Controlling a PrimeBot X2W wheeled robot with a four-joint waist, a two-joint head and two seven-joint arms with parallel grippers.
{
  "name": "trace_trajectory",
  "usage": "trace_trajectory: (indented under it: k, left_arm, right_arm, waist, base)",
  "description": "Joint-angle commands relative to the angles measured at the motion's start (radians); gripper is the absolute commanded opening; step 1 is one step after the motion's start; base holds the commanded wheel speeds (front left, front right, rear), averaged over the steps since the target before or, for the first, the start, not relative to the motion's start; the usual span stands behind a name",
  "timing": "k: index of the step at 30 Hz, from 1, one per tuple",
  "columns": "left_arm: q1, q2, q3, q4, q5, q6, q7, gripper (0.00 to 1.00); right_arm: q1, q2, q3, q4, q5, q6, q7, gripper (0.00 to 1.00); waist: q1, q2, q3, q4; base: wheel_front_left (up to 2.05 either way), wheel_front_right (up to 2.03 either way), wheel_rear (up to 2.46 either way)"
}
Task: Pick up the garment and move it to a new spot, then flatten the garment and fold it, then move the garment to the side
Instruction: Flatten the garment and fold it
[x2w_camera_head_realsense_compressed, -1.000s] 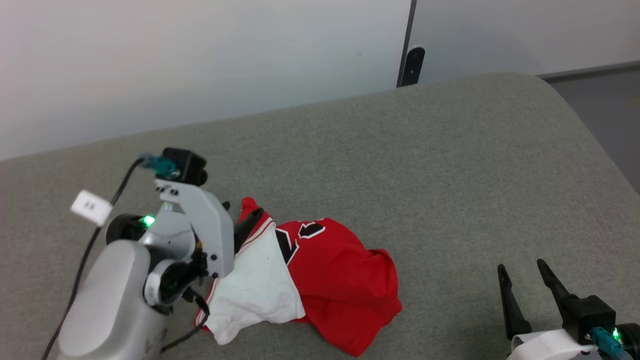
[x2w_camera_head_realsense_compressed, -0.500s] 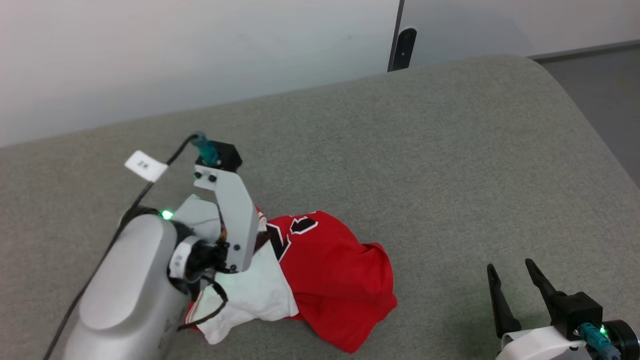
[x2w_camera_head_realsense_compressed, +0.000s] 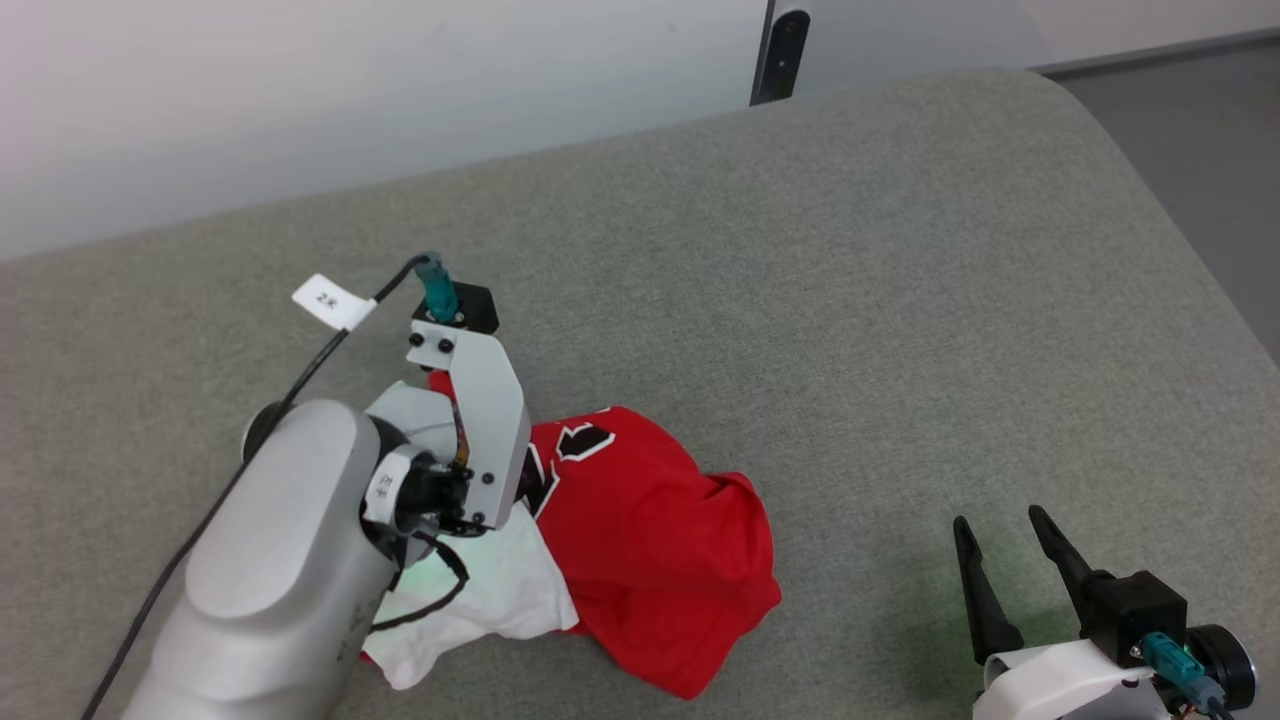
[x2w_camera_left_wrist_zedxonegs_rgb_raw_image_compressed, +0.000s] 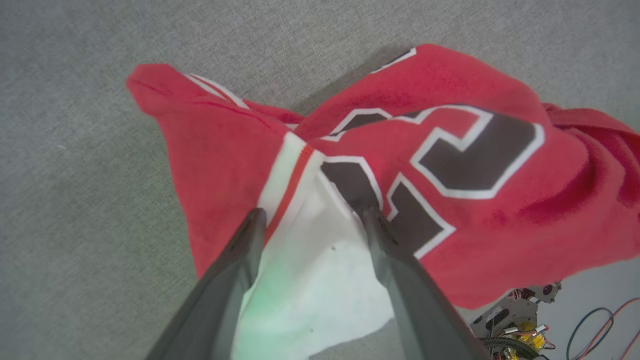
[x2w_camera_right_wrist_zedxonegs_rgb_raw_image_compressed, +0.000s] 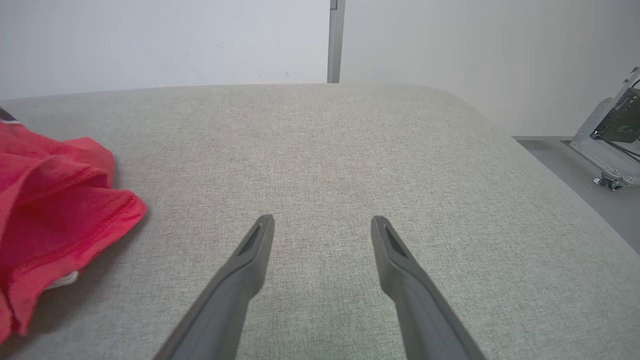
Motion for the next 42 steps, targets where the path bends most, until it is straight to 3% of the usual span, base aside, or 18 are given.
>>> trace_trajectory:
  k: [1, 3, 6, 7, 8, 9, 13, 14, 15, 16, 27, 42]
  left_arm:
    - [-0.015, -0.001, -0.004, 0.011, 0.009, 0.008, 0.003, 1.0]
    - [-0.018, -0.001, -0.013, 0.028, 0.014, 0.009, 0.013, 1.0]
    - [-0.024, 0.001, -0.019, 0.039, 0.019, 0.008, 0.018, 0.91]
    - [-0.026, -0.001, -0.024, 0.044, 0.02, 0.01, 0.021, 0.8]
    - [-0.028, -0.003, -0.029, 0.048, 0.023, 0.01, 0.026, 0.61]
    - [-0.029, -0.005, -0.033, 0.052, 0.024, 0.011, 0.026, 0.49]
    - [-0.029, -0.008, -0.048, 0.058, 0.027, 0.005, 0.036, 0.38]
    - [-0.031, -0.009, -0.052, 0.058, 0.029, 0.004, 0.039, 0.31]
    - [-0.033, -0.01, -0.055, 0.056, 0.029, 0.002, 0.043, 0.05]
    - [-0.035, -0.013, -0.057, 0.056, 0.028, 0.004, 0.046, 0.0]
    - [-0.038, 0.014, -0.057, 0.03, 0.005, -0.004, 0.082, 0.0]
    - [-0.017, 0.116, -0.032, -0.06, -0.032, -0.042, 0.124, 0.0]
  right_arm:
    - [-0.018, 0.003, 0.003, 0.005, 0.007, -0.001, -0.009, 1.0]
    - [-0.02, 0.003, 0.004, 0.013, 0.01, -0.001, -0.011, 1.0]
    - [-0.021, 0.003, 0.006, 0.019, 0.011, -0.001, -0.014, 1.0]
    - [-0.023, 0.003, 0.007, 0.021, 0.012, -0.001, -0.016, 1.0]
    - [-0.024, 0.003, 0.008, 0.023, 0.014, -0.001, -0.015, 1.0]
    - [-0.025, 0.003, 0.008, 0.026, 0.014, -0.001, -0.017, 1.0]
    - [-0.027, 0.003, 0.012, 0.036, 0.017, -0.001, -0.019, 1.0]
    - [-0.028, 0.003, 0.013, 0.038, 0.017, -0.001, -0.019, 1.0]
    - [-0.029, 0.003, 0.013, 0.04, 0.017, -0.001, -0.02, 1.0]
    - [-0.03, 0.003, 0.015, 0.042, 0.016, -0.001, -0.021, 1.0]
    - [-0.009, 0.003, 0.008, 0.054, 0.007, -0.001, -0.02, 1.0]
    - [0.015, 0.003, -0.006, 0.044, -0.01, -0.001, 0.007, 1.0]
  waist:
    - [0.0, 0.0, 0.009, -0.006]
    - [0.0, 0.0, 0.013, -0.008]
    - [0.0, 0.0, 0.015, -0.009]
    - [0.0, 0.0, 0.015, -0.01]
    - [0.0, 0.0, 0.015, -0.009]
    - [0.0, 0.0, 0.014, -0.009]
    - [0.0, 0.0, 0.009, -0.005]
    - [0.0, 0.0, 0.008, -0.004]
    - [0.0, 0.0, 0.006, -0.003]
    - [0.0, 0.0, 0.004, -0.002]
    - [0.0, 0.0, -0.028, 0.016]
    - [0.0, 0.0, -0.052, 0.059]
  base:
    - [0.0, 0.0, 0.0]
    - [0.0, 0.0, 0.0]
    - [0.0, 0.0, 0.0]
    - [0.0, 0.0, 0.0]
    - [0.0, 0.0, 0.0]
    - [0.0, 0.0, 0.0]
    - [0.0, 0.0, 0.0]
    - [0.0, 0.0, 0.0]
    - [0.0, 0.0, 0.0]
    - [0.0, 0.0, 0.0]
    - [0.0, 0.0, 0.0]
    - [0.0, 0.0, 0.0]
